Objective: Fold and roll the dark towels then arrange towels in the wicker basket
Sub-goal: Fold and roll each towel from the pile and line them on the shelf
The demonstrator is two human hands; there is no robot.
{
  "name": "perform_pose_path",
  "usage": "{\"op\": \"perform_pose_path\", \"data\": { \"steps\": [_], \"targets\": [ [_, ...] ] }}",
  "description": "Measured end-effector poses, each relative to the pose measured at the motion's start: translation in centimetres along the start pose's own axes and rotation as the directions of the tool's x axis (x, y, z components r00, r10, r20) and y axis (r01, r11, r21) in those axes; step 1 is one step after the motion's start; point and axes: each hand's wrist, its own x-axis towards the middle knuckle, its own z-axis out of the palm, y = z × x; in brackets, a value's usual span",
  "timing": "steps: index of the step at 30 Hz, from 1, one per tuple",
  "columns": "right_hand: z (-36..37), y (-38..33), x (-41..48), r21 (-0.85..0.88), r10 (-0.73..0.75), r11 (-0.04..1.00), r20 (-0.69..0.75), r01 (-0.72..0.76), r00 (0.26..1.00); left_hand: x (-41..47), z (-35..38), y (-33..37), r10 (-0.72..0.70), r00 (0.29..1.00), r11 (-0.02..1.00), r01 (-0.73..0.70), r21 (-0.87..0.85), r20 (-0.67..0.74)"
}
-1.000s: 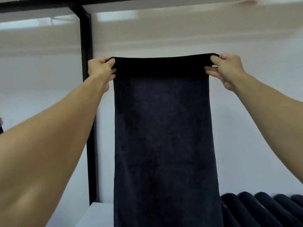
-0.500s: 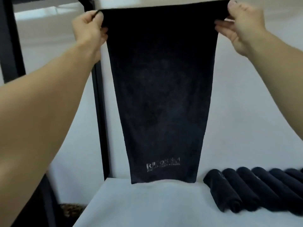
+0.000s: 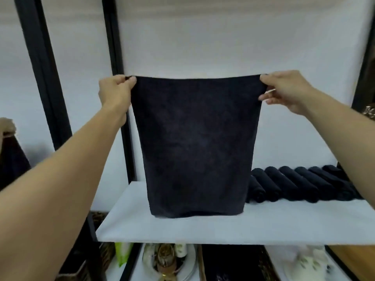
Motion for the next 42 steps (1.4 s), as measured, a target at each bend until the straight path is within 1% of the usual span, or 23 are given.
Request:
{"op": "perform_pose_path", "data": {
  "steps": [3, 5, 8, 10, 11, 12, 14, 17, 19, 21, 23, 25, 27, 30, 33, 35, 37, 42],
  "targets": [
    [1.3, 7.3, -1.4, -0.101, 0.174, 0.981, 0.077, -0.166, 0.982, -3.5, 0.5, -8.0, -0.215, 0.977, 0.966, 0.211, 0.151, 0.010],
    [2.8, 13.2, -2.3, -0.180, 0.297, 0.944, 0.096, -0.277, 0.950, -5.7, 0.8, -14.1, -0.354, 0.935, 0.905, 0.342, 0.255, 0.003],
    [5.6, 22.1, -3.7, -0.297, 0.475, 0.855, 0.118, -0.426, 0.872, -8.1, 1.5, -22.8, -0.555, 0.831, 0.776, 0.501, 0.384, 0.037],
    [7.3, 26.6, -3.8, -0.381, 0.550, 0.801, 0.161, -0.462, 0.820, -9.0, 2.3, -27.6, -0.651, 0.756, 0.687, 0.552, 0.473, 0.062],
    [7.9, 28.3, -3.3, -0.408, 0.567, 0.788, 0.189, -0.461, 0.802, -8.8, 2.8, -29.5, -0.678, 0.733, 0.653, 0.562, 0.508, 0.061],
    [8.4, 29.4, -2.3, -0.426, 0.583, 0.778, 0.216, -0.462, 0.783, -8.2, 3.3, -31.0, -0.691, 0.720, 0.632, 0.559, 0.536, 0.064],
    [9.2, 30.5, 0.5, -0.442, 0.587, 0.777, 0.251, -0.449, 0.769, -6.3, 4.6, -33.3, -0.679, 0.729, 0.637, 0.527, 0.562, 0.086],
    [10.5, 31.2, 5.7, -0.448, 0.553, 0.790, 0.226, -0.418, 0.802, -3.0, 6.3, -35.7, -0.634, 0.772, 0.667, 0.510, 0.543, 0.052],
    [11.8, 32.6, 8.2, -0.502, 0.516, 0.781, 0.186, -0.370, 0.836, -1.3, 7.2, -37.4, -0.613, 0.790, 0.661, 0.506, 0.554, 0.010],
    [13.3, 34.9, 9.4, -0.616, 0.492, 0.730, 0.174, -0.295, 0.853, -0.3, 7.7, -39.5, -0.607, 0.795, 0.630, 0.489, 0.604, -0.010],
    [14.9, 37.9, 9.8, -0.742, 0.514, 0.634, 0.193, -0.219, 0.836, -0.4, 8.0, -41.2, -0.590, 0.807, 0.571, 0.426, 0.702, -0.010],
    [16.2, 40.7, 9.5, -0.804, 0.533, 0.566, 0.190, -0.181, 0.825, -0.9, 8.5, -42.3, -0.570, 0.822, 0.535, 0.371, 0.759, 0.000],
    [16.9, 42.5, 8.8, -0.820, 0.500, 0.547, 0.161, -0.167, 0.851, -1.4, 8.8, -42.7, -0.547, 0.837, 0.523, 0.343, 0.780, -0.002],
    [17.2, 43.0, 7.9, -0.828, 0.451, 0.538, 0.124, -0.158, 0.884, -1.9, 8.7, -42.5, -0.530, 0.848, 0.526, 0.329, 0.785, -0.001],
    [16.9, 42.4, 7.5, -0.808, 0.484, 0.555, 0.121, -0.197, 0.867, -2.5, 7.8, -41.9, -0.561, 0.828, 0.535, 0.347, 0.771, 0.017],
    [16.8, 41.9, 7.6, -0.777, 0.550, 0.580, 0.151, -0.245, 0.821, -2.8, 7.5, -41.1, -0.620, 0.784, 0.520, 0.385, 0.763, 0.026],
    [17.1, 41.6, 7.9, -0.762, 0.598, 0.583, 0.168, -0.282, 0.784, -2.6, 7.7, -40.4, -0.669, 0.742, 0.508, 0.421, 0.751, 0.037],
    [18.5, 41.8, 8.2, -0.770, 0.608, 0.568, 0.154, -0.291, 0.779, -2.1, 8.8, -40.2, -0.724, 0.689, 0.513, 0.505, 0.694, 0.034]
  ]
}}
